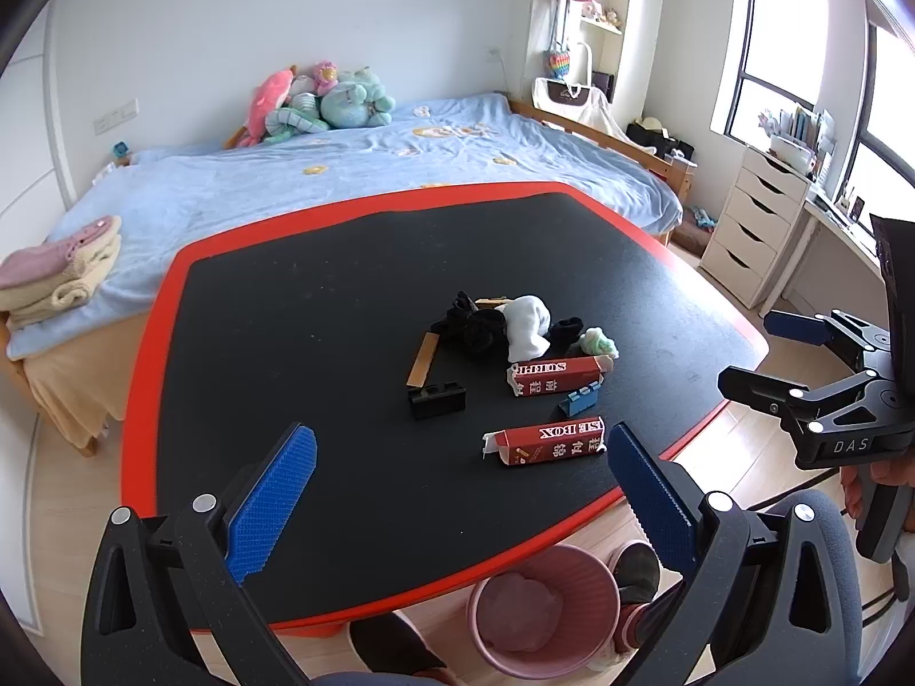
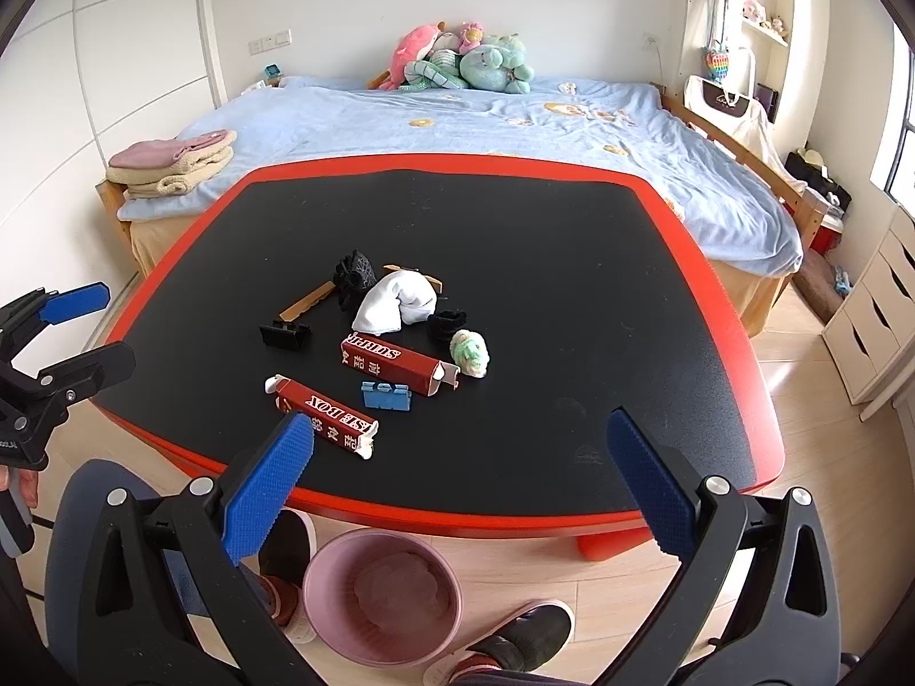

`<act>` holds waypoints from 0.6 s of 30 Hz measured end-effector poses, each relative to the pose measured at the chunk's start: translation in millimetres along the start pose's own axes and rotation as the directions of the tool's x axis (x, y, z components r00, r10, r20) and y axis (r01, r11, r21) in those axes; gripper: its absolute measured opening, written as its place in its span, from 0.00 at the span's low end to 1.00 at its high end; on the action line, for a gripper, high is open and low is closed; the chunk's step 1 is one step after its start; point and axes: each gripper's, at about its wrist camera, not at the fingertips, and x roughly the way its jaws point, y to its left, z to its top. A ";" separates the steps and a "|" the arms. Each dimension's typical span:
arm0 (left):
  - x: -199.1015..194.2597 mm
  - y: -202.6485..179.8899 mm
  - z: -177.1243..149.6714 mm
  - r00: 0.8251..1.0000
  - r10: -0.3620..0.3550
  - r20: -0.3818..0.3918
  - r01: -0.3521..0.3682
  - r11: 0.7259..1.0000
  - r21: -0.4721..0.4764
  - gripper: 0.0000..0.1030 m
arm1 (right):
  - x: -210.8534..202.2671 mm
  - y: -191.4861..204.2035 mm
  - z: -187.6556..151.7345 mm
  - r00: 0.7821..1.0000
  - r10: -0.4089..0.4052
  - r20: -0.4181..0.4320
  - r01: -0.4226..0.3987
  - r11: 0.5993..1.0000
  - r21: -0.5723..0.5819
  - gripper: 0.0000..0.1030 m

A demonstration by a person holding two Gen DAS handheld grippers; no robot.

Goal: Collect trash

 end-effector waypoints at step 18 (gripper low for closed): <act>1.6 5.9 -2.3 1.000 -0.001 -0.008 0.000 1.000 -0.014 0.95 | 0.0 -2.8 1.7 1.000 0.024 -0.008 -0.024 0.999 0.030 0.97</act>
